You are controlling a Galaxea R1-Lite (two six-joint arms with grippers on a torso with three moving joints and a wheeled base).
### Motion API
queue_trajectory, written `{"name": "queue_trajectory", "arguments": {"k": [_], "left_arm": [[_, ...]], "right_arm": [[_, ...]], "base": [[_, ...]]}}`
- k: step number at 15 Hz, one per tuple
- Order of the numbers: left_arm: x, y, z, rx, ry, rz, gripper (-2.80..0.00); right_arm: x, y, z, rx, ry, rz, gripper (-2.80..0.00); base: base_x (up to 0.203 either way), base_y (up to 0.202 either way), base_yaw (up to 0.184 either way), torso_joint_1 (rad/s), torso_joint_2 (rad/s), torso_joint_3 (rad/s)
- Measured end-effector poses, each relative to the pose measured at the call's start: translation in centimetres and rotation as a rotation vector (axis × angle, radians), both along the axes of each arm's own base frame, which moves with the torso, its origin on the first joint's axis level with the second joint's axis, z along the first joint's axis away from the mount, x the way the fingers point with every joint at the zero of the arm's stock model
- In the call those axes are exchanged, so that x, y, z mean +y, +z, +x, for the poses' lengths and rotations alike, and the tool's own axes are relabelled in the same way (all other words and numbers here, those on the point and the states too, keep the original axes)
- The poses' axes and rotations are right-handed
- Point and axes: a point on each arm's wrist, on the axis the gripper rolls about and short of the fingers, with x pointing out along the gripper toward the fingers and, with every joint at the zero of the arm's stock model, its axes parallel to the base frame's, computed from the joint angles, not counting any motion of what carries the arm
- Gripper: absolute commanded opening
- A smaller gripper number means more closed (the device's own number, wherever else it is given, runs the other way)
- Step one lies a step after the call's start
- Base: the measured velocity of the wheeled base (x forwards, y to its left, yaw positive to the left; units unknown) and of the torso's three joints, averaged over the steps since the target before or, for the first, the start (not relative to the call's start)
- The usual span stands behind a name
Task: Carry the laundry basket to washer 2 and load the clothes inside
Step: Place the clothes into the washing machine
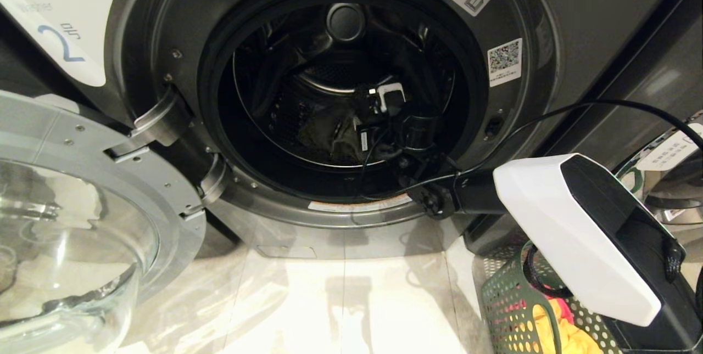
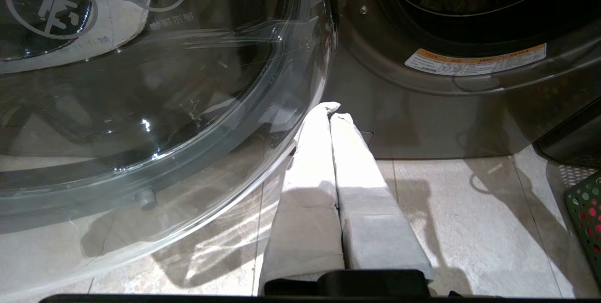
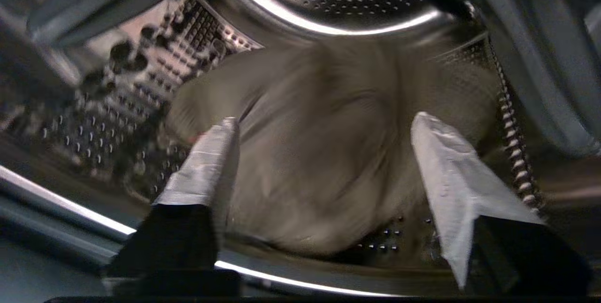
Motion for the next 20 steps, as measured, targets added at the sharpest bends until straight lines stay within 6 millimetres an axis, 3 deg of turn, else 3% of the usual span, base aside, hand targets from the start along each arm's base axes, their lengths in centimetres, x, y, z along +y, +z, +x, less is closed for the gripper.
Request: {"name": "queue_trajectory", "arguments": {"k": [4,6,10,11,16,20], "left_arm": [[0.0,0.0,0.0,0.0,0.0,0.0,-2.8],[0.0,0.0,0.0,0.0,0.0,0.0,-2.8],[0.0,0.0,0.0,0.0,0.0,0.0,-2.8],[0.0,0.0,0.0,0.0,0.0,0.0,-2.8],[0.0,0.0,0.0,0.0,-0.001,0.0,-2.8],[0.0,0.0,0.0,0.0,0.0,0.0,-2.8]], "right_arm": [[-0.3,-1.9,-0.1,0.099,-0.02,-0.017,0.0],[-0.6,-1.4,-0.8,0.113,-0.013,-0.008,0.0],[-2.3,-0.7,-4.5,0.221,0.071,-0.023,0.0],[-2.7,-0.2,-6.0,0.245,0.096,-0.012,-2.8],[-4.0,-0.8,-15.9,0.398,0.267,-0.073,-2.8],[-7.3,-3.8,-24.2,0.577,0.399,-0.185,-2.8]], "base": [[0.0,0.0,0.0,0.0,0.0,0.0],[0.0,0.0,0.0,0.0,0.0,0.0],[0.0,0.0,0.0,0.0,0.0,0.0],[0.0,0.0,0.0,0.0,0.0,0.0],[0.0,0.0,0.0,0.0,0.0,0.0],[0.0,0.0,0.0,0.0,0.0,0.0]]}}
